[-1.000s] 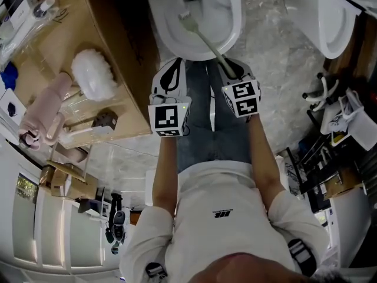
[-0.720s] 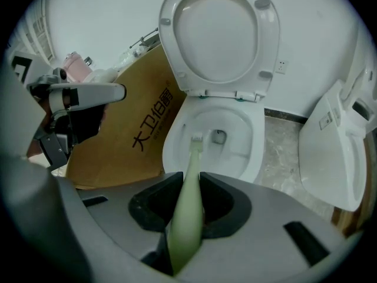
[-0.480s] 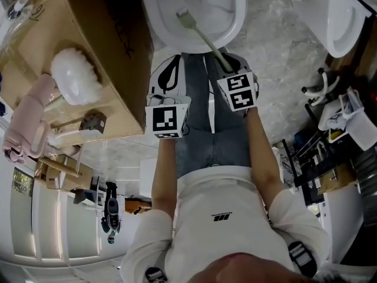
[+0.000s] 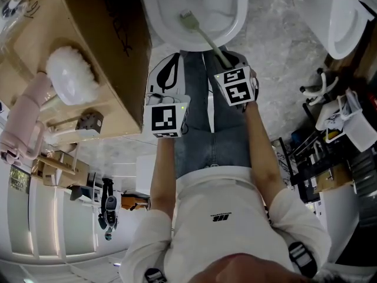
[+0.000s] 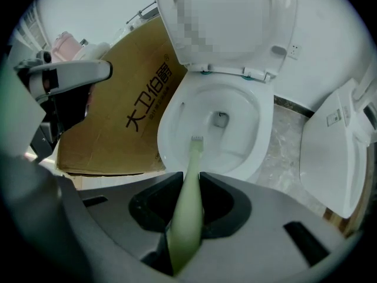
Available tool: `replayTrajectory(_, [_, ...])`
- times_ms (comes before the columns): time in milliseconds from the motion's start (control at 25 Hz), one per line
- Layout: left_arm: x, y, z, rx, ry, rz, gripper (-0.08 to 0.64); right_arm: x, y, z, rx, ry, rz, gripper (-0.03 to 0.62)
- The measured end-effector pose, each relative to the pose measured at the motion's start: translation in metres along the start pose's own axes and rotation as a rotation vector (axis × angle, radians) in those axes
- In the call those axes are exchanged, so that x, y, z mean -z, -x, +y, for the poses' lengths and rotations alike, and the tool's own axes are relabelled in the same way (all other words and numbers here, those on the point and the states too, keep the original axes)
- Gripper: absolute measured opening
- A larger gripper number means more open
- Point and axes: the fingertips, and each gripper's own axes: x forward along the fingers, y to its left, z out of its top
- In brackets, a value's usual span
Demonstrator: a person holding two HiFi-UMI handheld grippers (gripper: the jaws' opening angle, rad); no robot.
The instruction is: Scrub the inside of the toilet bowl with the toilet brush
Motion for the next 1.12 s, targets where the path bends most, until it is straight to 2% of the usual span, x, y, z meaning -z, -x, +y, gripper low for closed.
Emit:
replayTrajectory(240, [0.003, -0.002, 0.001, -0.003, 0.012, 0.006, 0.011, 0.0, 0.003, -0.007, 0.029, 0.054, 0.039, 0.08])
replayTrajectory(920, [0.005, -0.008, -0.003, 0.019, 0.014, 0.013, 0.011, 0.008, 0.016, -0.038, 0.132, 0.089, 0.088, 0.08])
replayTrajectory(1120, [0.003, -0.009, -0.002, 0.018, 0.015, 0.012, 0.011, 0.004, 0.022, -0.049, 0.173, 0.14, 0.092, 0.08])
